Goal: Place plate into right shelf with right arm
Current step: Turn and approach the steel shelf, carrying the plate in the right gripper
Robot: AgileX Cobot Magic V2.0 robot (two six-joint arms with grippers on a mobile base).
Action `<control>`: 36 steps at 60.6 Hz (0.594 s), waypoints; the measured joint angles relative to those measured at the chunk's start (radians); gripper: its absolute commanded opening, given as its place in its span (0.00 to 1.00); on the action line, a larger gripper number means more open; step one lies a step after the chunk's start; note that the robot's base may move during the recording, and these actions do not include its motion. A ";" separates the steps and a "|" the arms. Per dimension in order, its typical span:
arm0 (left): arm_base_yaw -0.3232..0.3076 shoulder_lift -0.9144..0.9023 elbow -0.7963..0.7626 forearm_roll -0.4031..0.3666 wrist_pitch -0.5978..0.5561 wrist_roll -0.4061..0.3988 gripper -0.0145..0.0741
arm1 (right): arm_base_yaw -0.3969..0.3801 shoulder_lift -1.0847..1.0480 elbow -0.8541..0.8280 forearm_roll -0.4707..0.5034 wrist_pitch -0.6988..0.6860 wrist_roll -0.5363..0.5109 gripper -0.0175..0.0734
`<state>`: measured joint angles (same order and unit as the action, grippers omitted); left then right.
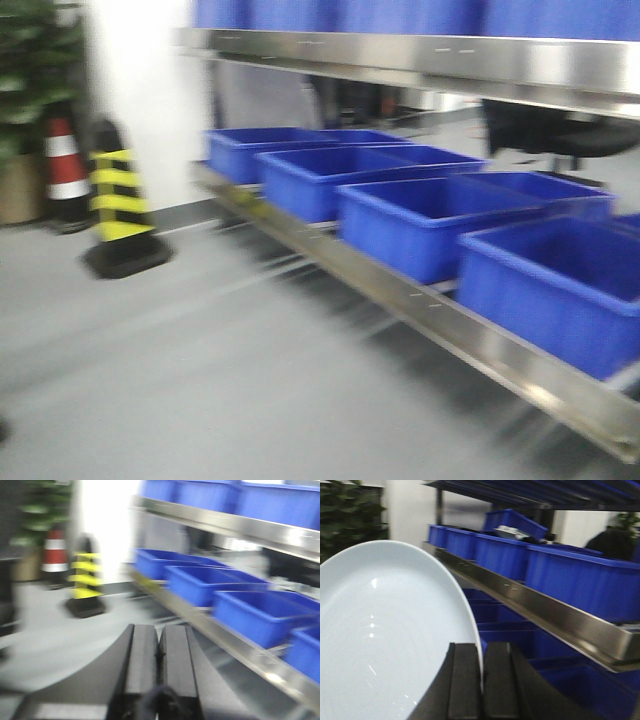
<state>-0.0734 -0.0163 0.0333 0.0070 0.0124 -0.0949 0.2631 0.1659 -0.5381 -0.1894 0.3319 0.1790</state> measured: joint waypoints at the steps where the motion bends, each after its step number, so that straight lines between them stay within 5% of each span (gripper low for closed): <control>1: 0.000 0.000 0.000 0.000 0.000 0.000 0.11 | 0.000 0.000 0.000 0.000 0.000 0.000 0.25; 36: 0.000 0.000 0.000 0.000 0.000 0.000 0.11 | 0.000 0.000 0.000 0.000 0.000 0.000 0.25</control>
<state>-0.0734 -0.0163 0.0333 0.0070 0.0124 -0.0949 0.2631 0.1659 -0.5381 -0.1894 0.3319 0.1790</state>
